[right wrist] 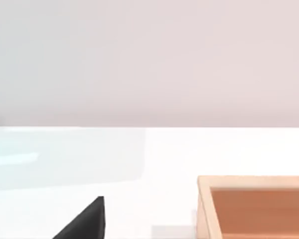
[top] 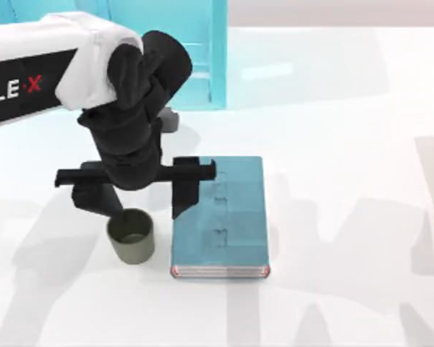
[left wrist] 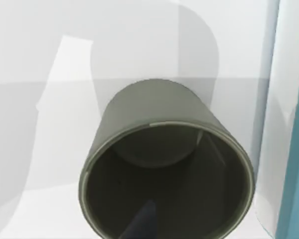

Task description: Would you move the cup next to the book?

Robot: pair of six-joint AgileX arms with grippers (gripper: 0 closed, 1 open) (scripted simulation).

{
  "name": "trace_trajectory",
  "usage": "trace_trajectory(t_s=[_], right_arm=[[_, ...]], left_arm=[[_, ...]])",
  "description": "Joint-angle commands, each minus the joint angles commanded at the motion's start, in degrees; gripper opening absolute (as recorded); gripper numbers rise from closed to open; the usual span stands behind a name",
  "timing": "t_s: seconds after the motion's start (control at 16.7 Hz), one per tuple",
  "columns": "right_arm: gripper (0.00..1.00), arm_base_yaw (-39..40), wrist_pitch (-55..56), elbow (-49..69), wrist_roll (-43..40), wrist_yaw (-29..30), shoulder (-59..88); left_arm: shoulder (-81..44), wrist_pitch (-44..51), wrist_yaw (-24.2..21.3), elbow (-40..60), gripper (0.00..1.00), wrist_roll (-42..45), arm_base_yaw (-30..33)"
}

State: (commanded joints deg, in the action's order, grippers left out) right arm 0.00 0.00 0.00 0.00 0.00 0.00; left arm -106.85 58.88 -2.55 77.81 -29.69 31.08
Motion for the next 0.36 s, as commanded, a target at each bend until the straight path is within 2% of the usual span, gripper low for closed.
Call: trace_trajectory(t_s=[0.36], right_arm=[[1.0,0.0,0.0,0.0,0.0,0.0,0.0]], left_arm=[[0.0,0.0,0.0,0.0,1.0,0.0,0.0]])
